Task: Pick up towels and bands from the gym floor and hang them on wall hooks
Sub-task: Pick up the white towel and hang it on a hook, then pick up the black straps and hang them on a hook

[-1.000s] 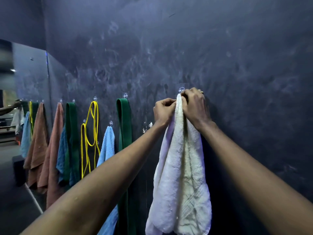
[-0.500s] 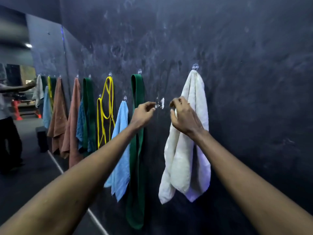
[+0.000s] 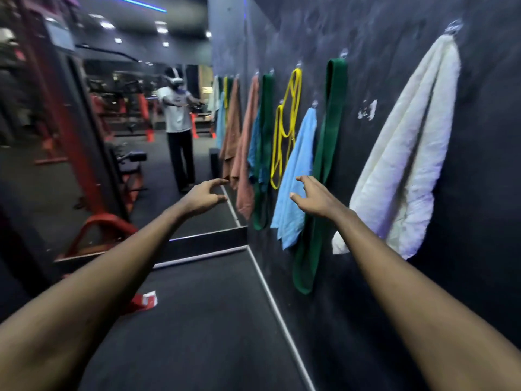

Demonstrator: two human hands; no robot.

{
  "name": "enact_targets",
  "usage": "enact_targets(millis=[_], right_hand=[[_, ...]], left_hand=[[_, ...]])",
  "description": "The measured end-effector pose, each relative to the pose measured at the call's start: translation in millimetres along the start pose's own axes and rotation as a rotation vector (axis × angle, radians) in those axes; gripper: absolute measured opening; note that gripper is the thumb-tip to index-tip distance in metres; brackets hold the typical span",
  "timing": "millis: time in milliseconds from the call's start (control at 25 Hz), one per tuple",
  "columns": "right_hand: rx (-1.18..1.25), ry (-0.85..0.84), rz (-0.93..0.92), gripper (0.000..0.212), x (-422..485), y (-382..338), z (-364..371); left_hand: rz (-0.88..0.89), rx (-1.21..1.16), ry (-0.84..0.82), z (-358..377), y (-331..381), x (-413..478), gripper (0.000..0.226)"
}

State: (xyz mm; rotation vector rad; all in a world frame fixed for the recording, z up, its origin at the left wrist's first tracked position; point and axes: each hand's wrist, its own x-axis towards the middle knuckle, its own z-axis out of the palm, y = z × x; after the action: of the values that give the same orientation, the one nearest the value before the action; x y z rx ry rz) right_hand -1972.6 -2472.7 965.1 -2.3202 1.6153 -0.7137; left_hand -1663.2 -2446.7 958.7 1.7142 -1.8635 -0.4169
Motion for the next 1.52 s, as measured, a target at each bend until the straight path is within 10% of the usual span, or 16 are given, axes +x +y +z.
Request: enact_targets(millis=[640, 1520], right_hand=[[0.055, -0.327, -0.249, 0.062, -270.2, -210.1, 115.8], [0.057, -0.860, -0.951, 0.054, -782.0, -590.8, 256.2]], left_hand=[[-0.441, 0.124, 0.085, -97.6, -101.0, -468.6, 0.062], [-1.277, 0.145, 0.489, -152.5, -30.8, -1286.5, 0.056]])
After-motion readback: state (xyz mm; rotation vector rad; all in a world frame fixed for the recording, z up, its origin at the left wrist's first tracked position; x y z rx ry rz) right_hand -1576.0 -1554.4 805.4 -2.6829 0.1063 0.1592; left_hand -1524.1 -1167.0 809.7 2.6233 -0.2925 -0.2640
